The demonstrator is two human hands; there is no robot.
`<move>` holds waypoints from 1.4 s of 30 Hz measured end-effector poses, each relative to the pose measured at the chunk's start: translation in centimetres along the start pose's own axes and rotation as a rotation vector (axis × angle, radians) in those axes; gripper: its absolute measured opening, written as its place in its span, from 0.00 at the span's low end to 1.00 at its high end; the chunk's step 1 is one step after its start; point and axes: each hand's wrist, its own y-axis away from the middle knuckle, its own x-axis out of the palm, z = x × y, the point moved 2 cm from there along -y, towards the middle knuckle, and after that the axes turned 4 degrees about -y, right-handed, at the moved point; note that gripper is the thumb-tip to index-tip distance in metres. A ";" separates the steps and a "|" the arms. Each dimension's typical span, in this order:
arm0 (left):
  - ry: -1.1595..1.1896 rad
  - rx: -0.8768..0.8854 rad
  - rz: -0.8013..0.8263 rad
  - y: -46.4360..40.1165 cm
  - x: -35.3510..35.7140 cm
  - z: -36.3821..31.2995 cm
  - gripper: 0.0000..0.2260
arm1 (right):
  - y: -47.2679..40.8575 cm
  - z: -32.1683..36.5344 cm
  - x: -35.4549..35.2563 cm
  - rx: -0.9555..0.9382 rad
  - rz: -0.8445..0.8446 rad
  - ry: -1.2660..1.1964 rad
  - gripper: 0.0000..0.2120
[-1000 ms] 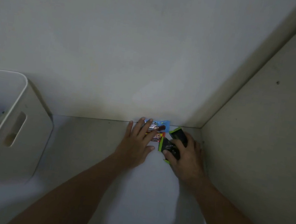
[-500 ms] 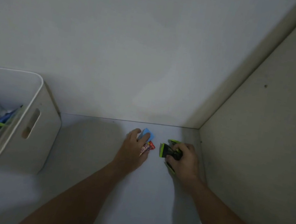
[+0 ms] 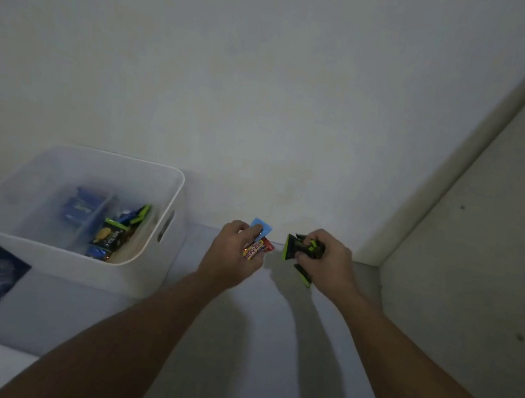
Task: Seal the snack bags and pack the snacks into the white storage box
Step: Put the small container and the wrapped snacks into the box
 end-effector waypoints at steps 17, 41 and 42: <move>0.064 -0.356 -0.147 1.7 -20.5 15.5 0.23 | -1.9 23.2 19.0 -0.059 0.152 0.101 0.07; 0.311 -0.417 -0.201 8.0 -26.5 19.7 0.19 | 5.8 25.2 21.0 0.137 -0.030 -0.047 0.24; 0.309 -0.410 -0.214 9.0 -26.7 19.6 0.20 | 6.7 24.9 20.8 0.130 -0.035 -0.040 0.23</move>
